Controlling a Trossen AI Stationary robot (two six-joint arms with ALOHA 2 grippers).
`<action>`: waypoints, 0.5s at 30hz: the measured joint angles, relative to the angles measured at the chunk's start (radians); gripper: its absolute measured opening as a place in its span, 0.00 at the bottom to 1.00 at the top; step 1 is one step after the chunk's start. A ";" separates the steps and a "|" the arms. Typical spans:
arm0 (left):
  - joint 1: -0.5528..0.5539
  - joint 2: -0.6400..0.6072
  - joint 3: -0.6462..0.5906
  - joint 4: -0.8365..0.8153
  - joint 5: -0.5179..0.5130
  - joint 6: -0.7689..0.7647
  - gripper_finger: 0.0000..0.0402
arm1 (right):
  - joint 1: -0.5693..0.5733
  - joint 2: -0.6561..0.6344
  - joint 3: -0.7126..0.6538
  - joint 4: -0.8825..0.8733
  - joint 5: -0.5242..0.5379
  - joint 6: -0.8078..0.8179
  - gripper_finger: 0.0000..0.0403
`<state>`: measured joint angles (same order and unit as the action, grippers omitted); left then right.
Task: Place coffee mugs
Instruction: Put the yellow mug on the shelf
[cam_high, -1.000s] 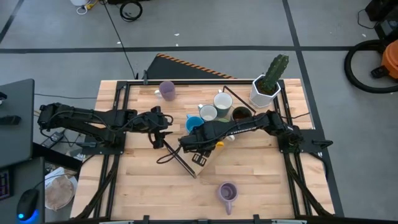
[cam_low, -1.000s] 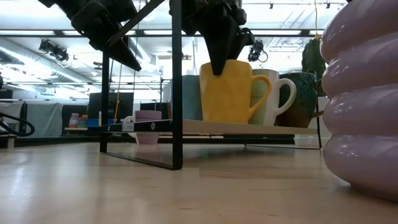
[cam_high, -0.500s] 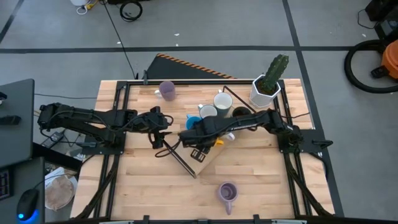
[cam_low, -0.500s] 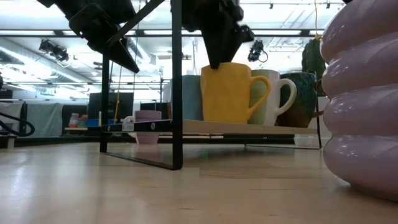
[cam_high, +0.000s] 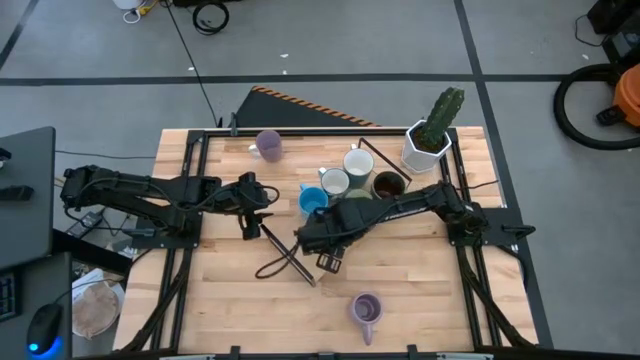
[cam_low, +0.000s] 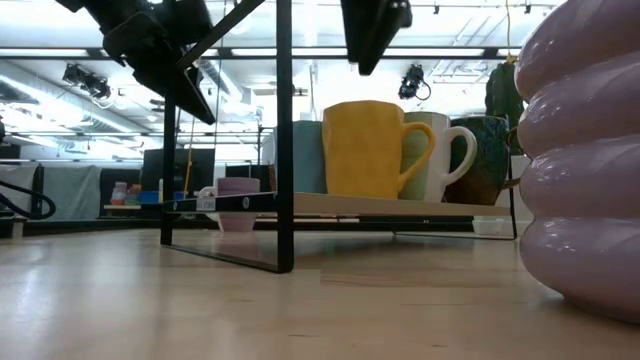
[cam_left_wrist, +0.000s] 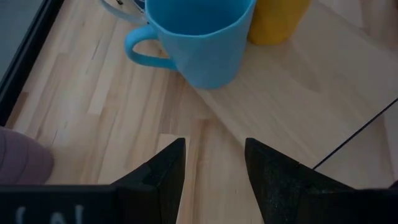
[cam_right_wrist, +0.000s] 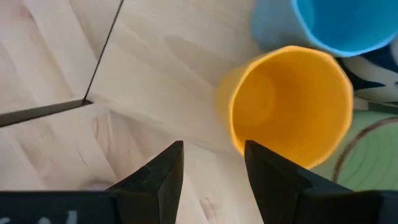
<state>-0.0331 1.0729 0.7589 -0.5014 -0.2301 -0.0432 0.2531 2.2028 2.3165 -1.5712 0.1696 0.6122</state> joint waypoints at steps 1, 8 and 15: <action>0.000 0.000 0.000 -0.003 0.000 0.000 0.43 | 0.007 -0.008 0.000 -0.001 0.017 0.003 0.44; -0.016 0.000 0.000 -0.002 0.025 -0.005 0.43 | 0.058 -0.146 -0.166 0.002 0.119 0.080 0.42; -0.035 0.000 0.000 0.010 0.026 -0.028 0.43 | 0.075 -0.324 -0.470 0.120 0.144 0.188 0.42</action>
<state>-0.0684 1.0729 0.7589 -0.4913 -0.2044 -0.0708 0.3282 1.8785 1.8469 -1.4513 0.3131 0.8002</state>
